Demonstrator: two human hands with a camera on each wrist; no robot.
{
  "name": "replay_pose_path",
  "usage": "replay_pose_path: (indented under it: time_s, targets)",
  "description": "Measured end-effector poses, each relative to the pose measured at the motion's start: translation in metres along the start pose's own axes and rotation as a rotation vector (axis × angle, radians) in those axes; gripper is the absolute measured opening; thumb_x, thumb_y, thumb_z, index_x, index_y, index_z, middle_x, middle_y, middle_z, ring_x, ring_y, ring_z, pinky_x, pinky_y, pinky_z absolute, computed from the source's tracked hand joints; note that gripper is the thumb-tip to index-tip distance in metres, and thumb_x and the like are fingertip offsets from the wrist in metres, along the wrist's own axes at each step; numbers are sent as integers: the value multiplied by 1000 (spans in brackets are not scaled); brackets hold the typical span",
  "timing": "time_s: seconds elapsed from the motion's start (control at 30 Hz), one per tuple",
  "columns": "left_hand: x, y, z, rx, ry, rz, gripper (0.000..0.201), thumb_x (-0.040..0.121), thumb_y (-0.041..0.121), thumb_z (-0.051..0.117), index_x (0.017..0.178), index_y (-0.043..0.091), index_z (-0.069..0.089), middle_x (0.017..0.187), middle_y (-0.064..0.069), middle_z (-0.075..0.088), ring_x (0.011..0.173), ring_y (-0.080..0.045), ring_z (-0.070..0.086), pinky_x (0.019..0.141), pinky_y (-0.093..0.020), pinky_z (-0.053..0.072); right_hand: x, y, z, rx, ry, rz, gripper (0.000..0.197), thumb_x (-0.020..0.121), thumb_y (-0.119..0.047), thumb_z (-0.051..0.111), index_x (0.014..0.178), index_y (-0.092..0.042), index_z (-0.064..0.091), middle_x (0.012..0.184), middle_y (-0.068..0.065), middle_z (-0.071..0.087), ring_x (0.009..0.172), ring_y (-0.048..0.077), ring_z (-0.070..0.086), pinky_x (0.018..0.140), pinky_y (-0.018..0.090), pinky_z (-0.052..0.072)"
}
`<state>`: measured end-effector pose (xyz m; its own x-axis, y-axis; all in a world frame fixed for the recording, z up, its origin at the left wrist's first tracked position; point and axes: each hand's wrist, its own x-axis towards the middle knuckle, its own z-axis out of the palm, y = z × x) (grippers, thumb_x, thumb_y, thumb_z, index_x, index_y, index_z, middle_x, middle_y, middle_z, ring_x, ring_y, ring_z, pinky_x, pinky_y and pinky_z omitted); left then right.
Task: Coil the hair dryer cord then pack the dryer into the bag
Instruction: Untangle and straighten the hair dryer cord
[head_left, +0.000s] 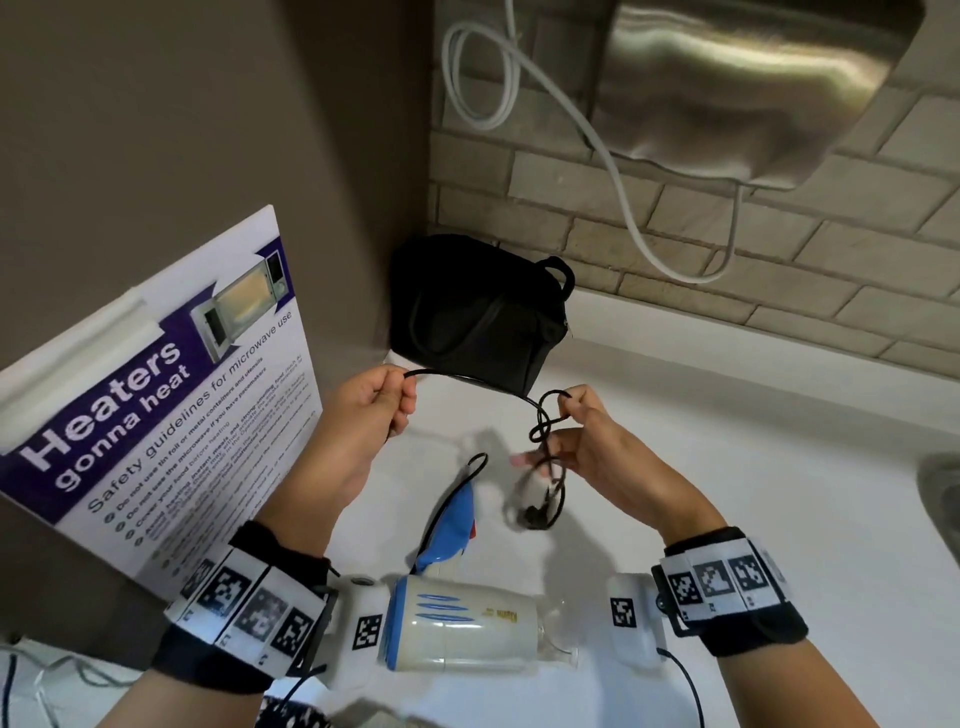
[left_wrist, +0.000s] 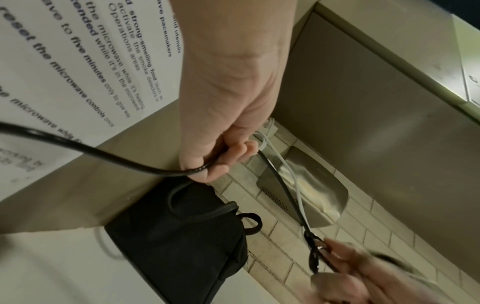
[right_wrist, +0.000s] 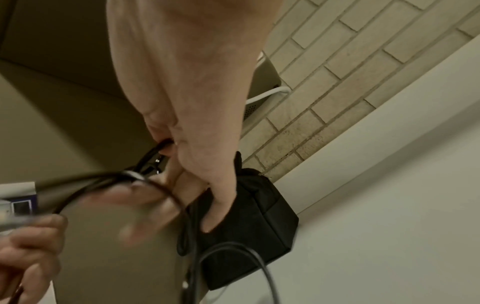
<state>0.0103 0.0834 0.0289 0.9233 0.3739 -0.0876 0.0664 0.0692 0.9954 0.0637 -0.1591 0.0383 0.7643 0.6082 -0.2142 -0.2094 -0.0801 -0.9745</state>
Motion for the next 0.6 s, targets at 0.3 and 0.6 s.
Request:
replay_pose_path:
  time_s: [0.3,0.6]
  targets:
    - [8,-1,-20,-126,161,-11,41,101,4,34,67,16,54,68,2,46,47,-1,38,59,-20,34,-6,13,-24,-238,141,-60,16,94,-19,57,105,-14,67,63,-7,43,61,1,43,64,8,39]
    - [6,-3,-21,-176,186,-61,36,102,6,35,72,12,54,68,1,44,42,0,40,61,-21,36,-4,26,-46,-311,333,-91,16,95,-17,57,96,-12,72,97,-8,73,94,-6,62,80,7,42]
